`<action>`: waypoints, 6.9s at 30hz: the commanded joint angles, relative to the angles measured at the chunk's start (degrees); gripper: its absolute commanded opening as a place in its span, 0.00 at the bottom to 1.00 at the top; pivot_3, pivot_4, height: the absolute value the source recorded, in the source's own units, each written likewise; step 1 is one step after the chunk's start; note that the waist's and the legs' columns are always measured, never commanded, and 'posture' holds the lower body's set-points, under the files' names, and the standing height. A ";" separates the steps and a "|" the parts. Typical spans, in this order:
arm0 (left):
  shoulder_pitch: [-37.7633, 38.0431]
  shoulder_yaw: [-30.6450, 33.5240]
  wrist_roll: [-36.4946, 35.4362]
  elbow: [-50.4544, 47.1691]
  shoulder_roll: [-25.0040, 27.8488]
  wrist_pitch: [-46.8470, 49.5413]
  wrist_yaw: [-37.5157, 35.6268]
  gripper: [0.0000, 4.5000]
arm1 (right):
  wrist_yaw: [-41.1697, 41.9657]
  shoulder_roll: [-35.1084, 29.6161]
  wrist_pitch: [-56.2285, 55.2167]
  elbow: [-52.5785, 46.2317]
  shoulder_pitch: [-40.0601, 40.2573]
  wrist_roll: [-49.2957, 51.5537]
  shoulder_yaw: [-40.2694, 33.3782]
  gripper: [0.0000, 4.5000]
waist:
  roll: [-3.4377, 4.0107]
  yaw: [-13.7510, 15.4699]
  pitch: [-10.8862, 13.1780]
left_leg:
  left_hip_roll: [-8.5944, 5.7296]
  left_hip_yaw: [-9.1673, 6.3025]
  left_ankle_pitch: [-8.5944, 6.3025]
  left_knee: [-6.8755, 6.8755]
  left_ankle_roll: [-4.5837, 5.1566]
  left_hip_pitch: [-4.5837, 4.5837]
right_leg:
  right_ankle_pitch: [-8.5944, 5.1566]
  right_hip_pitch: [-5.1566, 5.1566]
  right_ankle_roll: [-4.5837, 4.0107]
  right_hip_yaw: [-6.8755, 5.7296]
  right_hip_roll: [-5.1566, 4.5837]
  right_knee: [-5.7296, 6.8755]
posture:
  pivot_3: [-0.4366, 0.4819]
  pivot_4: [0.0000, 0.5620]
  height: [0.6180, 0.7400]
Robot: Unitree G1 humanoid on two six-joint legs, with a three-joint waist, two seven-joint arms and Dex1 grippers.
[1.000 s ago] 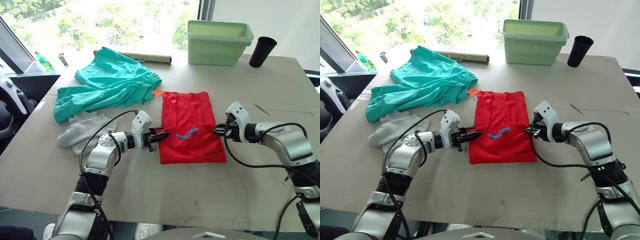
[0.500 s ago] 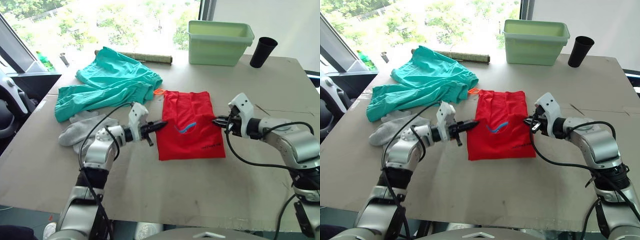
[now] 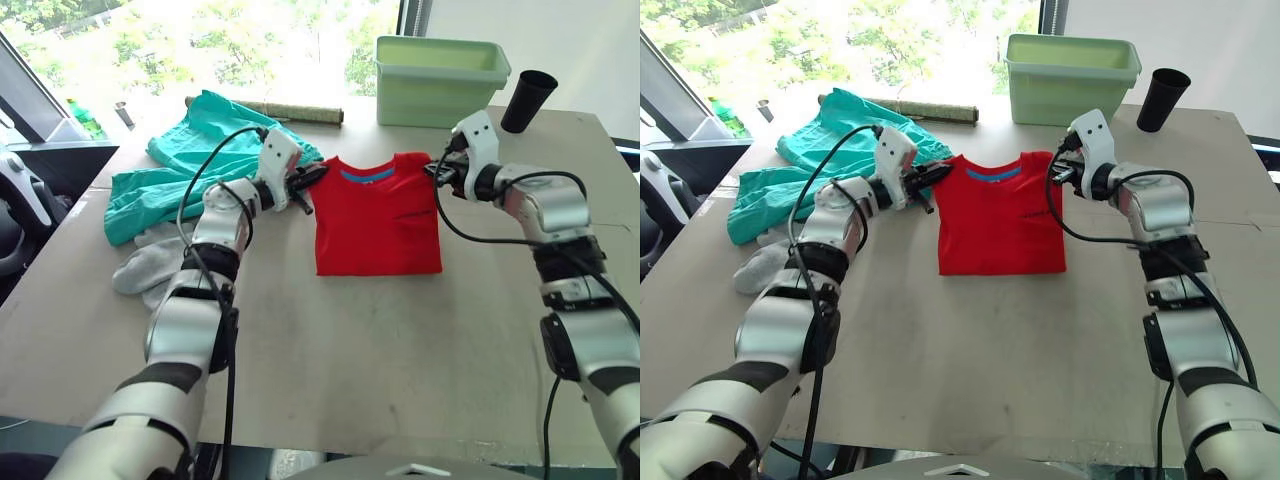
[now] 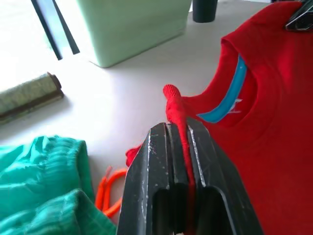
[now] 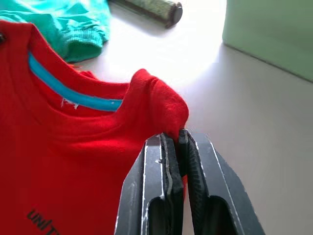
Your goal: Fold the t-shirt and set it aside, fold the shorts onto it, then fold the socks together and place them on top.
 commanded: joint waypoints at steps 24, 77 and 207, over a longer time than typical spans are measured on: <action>26.69 9.13 -20.41 -56.96 0.27 40.15 -4.18 0.93 | -9.27 4.42 9.65 -41.19 24.30 5.37 -5.34 1.00 | 0.08 -2.34 -0.01 | 0.43 -0.25 0.17 -0.10 -0.32 -0.01 | 0.06 -0.07 0.10 0.08 0.00 0.22 | 0.48 0.27 1.00; 44.54 -4.68 -30.10 -83.95 14.78 39.47 -18.87 1.00 | -2.09 -33.33 5.96 -40.49 63.23 -8.65 -23.59 0.01 | 0.08 0.35 0.01 | 0.06 0.04 -0.05 -0.18 0.07 0.74 | -0.18 0.44 -0.06 0.63 -0.09 -0.09 | 0.48 0.27 1.00; 34.58 -2.14 -23.53 -72.11 11.84 56.95 -24.89 0.50 | -6.65 -17.69 13.80 -80.22 64.17 19.59 -11.04 1.00 | -0.19 -1.15 0.17 | 0.15 -0.52 -0.26 0.75 0.38 0.80 | -0.21 0.67 -0.02 0.57 0.08 0.59 | 0.48 0.27 1.00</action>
